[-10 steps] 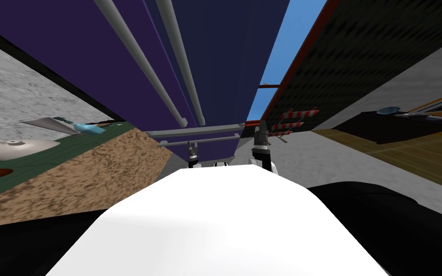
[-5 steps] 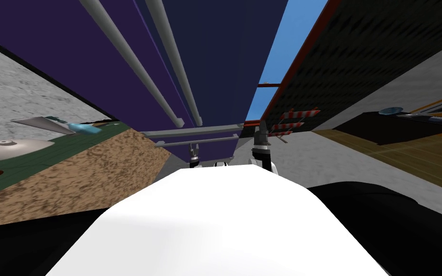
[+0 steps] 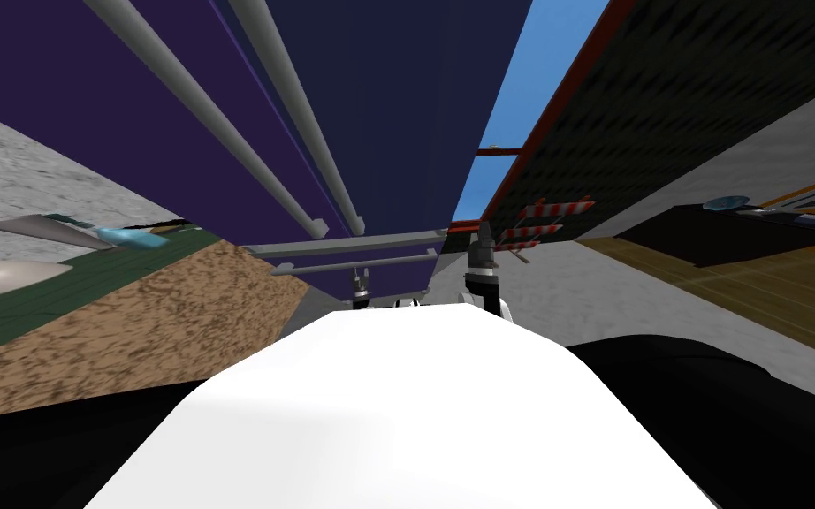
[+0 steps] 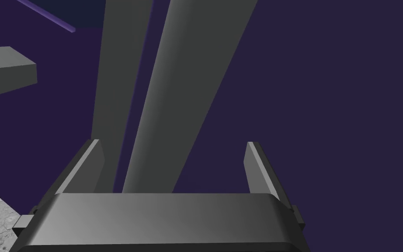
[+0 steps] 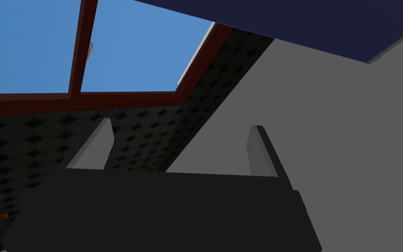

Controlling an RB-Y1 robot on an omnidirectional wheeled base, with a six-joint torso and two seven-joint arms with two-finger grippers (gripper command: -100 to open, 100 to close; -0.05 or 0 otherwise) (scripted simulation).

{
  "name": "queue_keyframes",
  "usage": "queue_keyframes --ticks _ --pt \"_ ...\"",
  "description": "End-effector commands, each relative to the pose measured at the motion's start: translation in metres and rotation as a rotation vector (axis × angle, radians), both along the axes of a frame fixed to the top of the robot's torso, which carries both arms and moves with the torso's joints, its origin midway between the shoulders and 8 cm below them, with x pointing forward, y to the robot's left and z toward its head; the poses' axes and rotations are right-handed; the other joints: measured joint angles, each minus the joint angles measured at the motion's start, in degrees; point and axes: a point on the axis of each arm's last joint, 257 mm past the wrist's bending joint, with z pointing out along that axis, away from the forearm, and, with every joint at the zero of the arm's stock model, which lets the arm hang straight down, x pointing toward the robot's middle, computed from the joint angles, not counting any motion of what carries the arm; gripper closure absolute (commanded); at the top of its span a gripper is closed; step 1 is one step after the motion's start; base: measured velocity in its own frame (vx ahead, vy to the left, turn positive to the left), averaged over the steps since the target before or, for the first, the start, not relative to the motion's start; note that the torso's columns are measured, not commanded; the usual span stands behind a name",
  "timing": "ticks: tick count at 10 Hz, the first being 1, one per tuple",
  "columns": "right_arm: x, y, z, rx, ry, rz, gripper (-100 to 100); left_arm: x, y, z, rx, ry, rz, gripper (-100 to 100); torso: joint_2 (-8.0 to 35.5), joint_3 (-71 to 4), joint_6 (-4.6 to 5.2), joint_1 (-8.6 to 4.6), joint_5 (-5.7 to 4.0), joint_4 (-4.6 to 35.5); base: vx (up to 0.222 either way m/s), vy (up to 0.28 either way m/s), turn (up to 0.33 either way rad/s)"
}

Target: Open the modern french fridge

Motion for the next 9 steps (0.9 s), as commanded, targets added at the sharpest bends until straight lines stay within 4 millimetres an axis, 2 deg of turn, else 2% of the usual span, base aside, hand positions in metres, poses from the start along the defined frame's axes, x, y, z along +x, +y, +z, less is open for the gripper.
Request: queue_keyframes --ticks 1,2,5,8,9 --pt "0.0 0.0 0.0 0.0 0.0 0.0 0 -0.002 -0.006 -0.008 -0.017 0.008 0.001 -100 0.0 0.0 0.0 0.02 0.0 0.0 0.01 -0.04 0.016" --pt "0.0 0.0 0.0 0.0 0.0 0.0 0 -0.001 -0.004 -0.007 -0.012 0.008 0.001 -100 -0.1 0.0 0.0 0.02 0.01 0.0 0.005 -0.019 0.003" --pt "0.0 0.0 0.0 0.0 0.0 0.0 0 0.023 -0.006 0.004 -0.012 0.007 -0.006 -100 -0.1 -0.1 0.0 0.05 0.02 0.0 -0.017 0.002 0.02" --pt "0.0 0.0 0.0 0.0 0.0 0.0 0 0.035 -0.007 0.01 -0.011 0.007 -0.009 -100 -0.1 -0.1 0.0 -0.03 -0.01 0.0 -0.013 0.001 0.01" --pt "0.0 0.0 0.0 0.0 0.0 0.0 0 0.031 -0.007 0.008 -0.012 0.005 -0.008 -100 -0.1 -0.1 0.0 -0.03 -0.01 0.0 -0.005 -0.001 0.002"
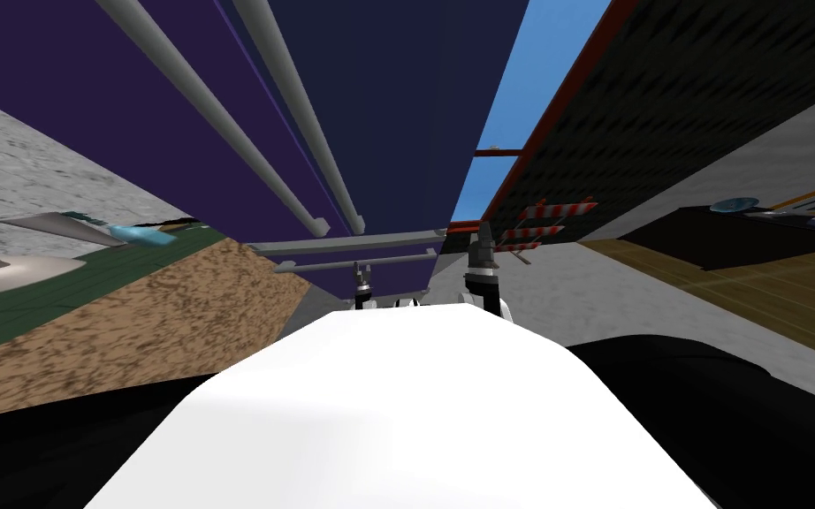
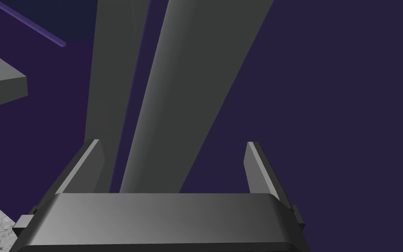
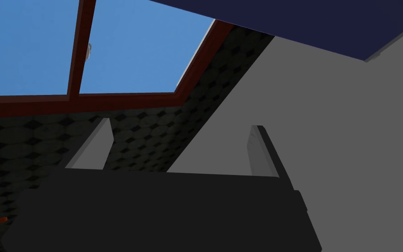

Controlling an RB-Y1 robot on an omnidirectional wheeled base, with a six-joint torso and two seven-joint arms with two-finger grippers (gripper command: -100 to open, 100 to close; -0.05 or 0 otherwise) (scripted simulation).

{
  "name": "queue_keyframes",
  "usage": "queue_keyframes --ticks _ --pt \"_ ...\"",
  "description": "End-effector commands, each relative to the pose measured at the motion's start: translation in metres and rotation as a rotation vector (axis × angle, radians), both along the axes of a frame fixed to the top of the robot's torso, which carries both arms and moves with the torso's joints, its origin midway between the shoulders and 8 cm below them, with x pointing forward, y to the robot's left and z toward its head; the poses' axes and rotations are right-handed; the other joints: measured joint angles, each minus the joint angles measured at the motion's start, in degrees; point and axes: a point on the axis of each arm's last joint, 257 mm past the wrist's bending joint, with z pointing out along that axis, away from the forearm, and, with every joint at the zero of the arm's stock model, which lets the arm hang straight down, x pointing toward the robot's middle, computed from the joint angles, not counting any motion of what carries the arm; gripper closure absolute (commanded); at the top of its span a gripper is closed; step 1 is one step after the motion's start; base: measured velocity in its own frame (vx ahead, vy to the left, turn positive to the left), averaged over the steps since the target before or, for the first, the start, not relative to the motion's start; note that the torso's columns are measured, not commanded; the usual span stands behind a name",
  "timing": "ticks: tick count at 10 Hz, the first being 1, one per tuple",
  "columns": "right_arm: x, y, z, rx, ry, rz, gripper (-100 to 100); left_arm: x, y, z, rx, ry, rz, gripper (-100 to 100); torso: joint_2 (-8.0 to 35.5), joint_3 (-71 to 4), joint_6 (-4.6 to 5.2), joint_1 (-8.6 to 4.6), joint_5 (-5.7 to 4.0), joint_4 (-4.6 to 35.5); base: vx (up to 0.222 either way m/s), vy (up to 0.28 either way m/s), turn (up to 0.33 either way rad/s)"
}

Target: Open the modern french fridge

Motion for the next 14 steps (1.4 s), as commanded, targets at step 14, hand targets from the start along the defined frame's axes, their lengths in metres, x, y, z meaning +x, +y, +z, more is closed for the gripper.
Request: queue_keyframes --ticks 14 --pt "0.0 0.0 0.0 0.0 0.0 0.0 0 0.004 -0.01 0.002 0.0 0.011 -0.025 100 0.2 0.1 0.04 0.05 0.06 0.0 -0.123 -0.008 0.018"
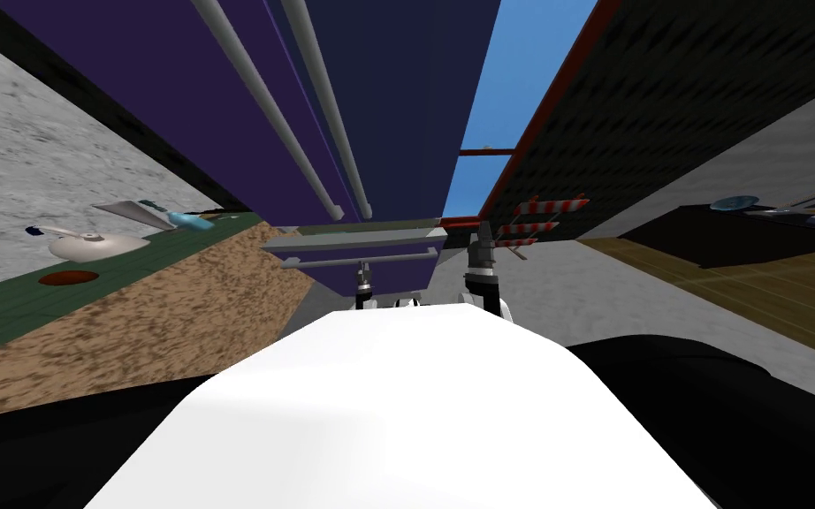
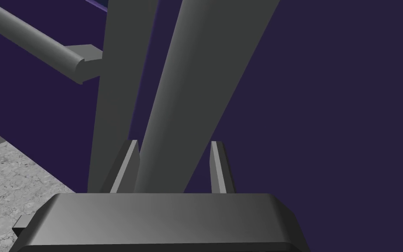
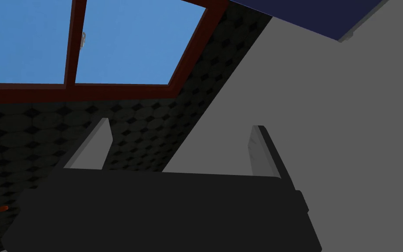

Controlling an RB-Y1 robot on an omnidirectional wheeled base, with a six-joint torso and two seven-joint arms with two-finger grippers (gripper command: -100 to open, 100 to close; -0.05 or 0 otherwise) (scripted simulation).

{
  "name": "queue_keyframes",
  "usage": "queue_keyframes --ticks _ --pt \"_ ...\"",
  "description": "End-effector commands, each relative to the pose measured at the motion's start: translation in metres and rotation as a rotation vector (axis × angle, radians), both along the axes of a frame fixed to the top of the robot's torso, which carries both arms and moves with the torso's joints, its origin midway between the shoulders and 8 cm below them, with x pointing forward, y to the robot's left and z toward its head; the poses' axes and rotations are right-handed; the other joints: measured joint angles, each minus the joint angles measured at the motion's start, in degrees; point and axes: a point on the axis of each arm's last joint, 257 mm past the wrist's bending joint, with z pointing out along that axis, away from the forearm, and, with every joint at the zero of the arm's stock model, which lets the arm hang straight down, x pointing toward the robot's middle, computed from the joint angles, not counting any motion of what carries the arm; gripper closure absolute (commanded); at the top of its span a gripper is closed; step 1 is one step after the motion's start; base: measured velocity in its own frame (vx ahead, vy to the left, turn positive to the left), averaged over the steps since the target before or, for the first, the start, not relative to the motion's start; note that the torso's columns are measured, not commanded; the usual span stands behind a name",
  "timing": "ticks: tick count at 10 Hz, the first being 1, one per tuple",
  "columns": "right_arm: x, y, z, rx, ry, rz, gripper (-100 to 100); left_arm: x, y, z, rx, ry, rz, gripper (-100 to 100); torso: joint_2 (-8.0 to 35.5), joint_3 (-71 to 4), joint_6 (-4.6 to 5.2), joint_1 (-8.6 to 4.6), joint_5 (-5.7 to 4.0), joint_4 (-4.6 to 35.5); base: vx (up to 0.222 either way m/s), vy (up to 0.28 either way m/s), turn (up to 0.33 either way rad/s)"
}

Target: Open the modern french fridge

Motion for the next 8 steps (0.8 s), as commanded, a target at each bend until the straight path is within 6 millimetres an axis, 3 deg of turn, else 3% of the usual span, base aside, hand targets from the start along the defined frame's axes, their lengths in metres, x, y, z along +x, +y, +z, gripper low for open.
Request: queue_keyframes --ticks 1,8 --pt "0.0 0.0 0.0 0.0 0.0 0.0 0 0.0004 -0.0011 -0.0002 0.0 0.002 -0.003 100 -0.1 0.0 0.0 -0.03 -0.02 0.0 -0.107 -0.011 0.008" --pt "0.0 0.0 -0.0001 0.0 0.0 0.0 0 -0.0017 -0.0085 -0.0013 0.0 0.006 -0.025 100 -0.4 -0.2 -0.07 0.01 -0.09 0.1 -0.166 -0.004 0.02"
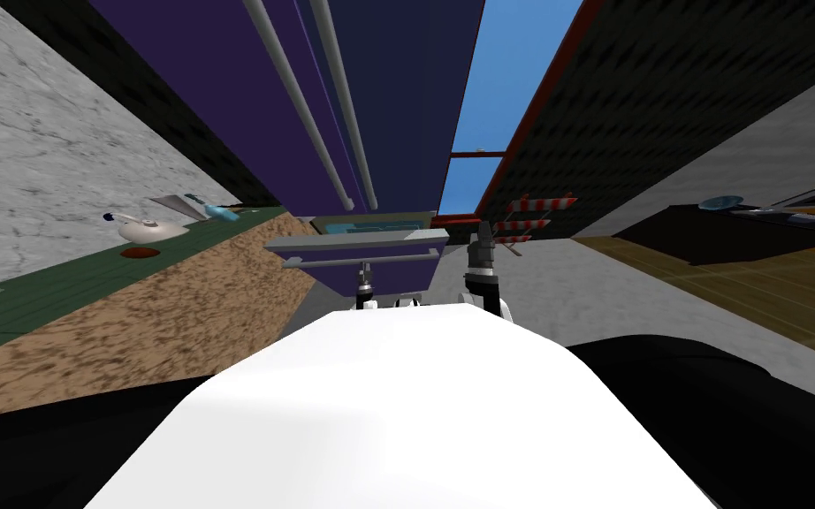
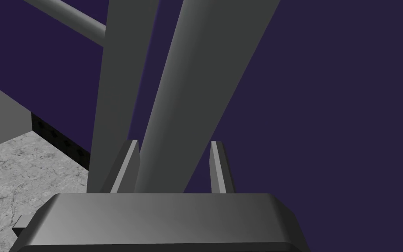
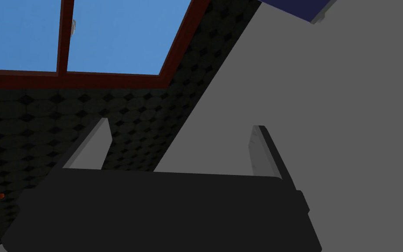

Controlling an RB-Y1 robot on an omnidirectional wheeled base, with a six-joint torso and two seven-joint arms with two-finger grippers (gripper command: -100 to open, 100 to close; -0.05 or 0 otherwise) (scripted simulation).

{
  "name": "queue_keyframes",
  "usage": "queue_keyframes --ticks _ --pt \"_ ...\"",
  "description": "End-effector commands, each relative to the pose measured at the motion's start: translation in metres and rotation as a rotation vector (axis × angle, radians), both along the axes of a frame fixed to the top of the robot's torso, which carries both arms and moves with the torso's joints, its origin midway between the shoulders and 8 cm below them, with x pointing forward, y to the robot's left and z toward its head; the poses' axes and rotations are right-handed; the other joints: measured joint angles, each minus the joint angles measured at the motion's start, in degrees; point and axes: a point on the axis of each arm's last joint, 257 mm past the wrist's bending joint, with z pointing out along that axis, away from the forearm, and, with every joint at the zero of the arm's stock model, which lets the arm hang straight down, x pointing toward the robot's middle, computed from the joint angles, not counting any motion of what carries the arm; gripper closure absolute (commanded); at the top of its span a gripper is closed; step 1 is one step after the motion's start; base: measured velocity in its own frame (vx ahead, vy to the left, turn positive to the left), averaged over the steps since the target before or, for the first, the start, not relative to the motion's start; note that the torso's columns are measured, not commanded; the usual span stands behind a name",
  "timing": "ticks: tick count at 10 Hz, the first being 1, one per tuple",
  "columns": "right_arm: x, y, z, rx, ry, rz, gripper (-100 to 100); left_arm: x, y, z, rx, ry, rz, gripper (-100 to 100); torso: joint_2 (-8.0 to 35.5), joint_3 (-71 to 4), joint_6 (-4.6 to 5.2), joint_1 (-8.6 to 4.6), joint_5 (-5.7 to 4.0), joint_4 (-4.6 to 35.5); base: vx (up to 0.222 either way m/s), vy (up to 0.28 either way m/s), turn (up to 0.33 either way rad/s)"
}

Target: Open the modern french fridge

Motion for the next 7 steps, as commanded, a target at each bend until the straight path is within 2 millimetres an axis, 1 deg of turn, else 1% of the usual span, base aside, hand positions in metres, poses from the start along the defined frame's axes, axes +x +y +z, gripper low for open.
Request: queue_keyframes --ticks 1,3,4,5,7 --pt "0.0 0.0 0.0 0.0 0.0 0.0 0 0.0 -0.002 0.002 -0.001 -0.005 -0.007 100 0.1 0.0 0.01 -0.08 0.01 -0.1 -0.194 -0.02 0.042" --pt "0.0 0.0 0.0 0.0 0.0 0.0 0 0.0 -0.004 0.004 -0.002 -0.01 -0.012 100 0.4 0.2 0.1 -0.13 0.06 -0.1 -0.22 -0.022 0.037" --pt "0.0 0.0 0.0 0.0 0.0 0.0 0 0.017 -0.004 0.013 -0.001 -0.009 -0.012 -100 0.4 0.2 0.13 -0.12 0.05 0.0 -0.169 -0.002 0.056" --pt "0.0 0.0 0.0 0.0 0.0 0.0 0 0.017 -0.004 0.013 -0.001 -0.009 -0.012 -100 0.1 0.1 0.09 -0.08 0.03 -0.1 -0.055 0.0 0.016" --pt "0.0 0.0 0.0 0.0 0.0 0.0 0 0.035 -0.006 0.024 -0.001 -0.009 -0.018 -100 -0.3 -0.2 0.07 -0.04 0.0 -0.1 -0.031 -0.002 0.023"
